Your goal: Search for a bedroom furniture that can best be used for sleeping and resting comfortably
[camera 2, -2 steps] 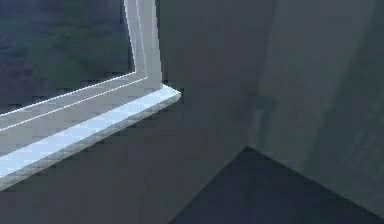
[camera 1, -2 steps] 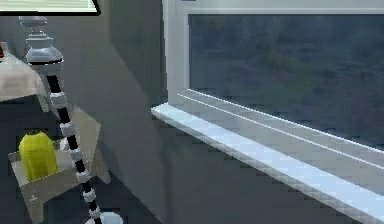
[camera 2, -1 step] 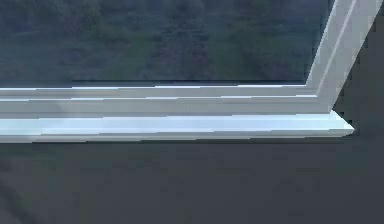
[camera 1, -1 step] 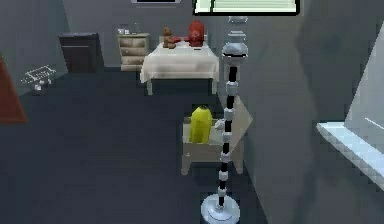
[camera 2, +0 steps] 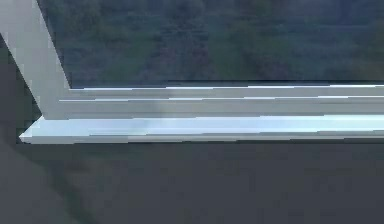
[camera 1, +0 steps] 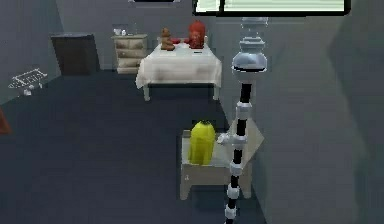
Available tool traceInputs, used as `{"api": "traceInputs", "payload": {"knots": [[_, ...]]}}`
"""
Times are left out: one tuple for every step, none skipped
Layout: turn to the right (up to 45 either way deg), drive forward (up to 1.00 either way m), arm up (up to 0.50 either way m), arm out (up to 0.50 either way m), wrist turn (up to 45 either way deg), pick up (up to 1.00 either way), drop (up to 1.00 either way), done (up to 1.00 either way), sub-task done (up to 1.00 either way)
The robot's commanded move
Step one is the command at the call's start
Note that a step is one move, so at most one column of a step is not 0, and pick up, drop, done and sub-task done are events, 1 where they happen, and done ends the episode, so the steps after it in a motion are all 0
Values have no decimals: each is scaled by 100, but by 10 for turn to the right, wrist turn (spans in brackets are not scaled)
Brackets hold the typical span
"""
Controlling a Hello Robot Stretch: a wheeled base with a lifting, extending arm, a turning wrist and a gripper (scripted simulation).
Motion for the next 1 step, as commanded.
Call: {"api": "traceInputs", "payload": {"knots": [[-150, 0, 0, 0, 0, 0, 0, 0, 0]]}}
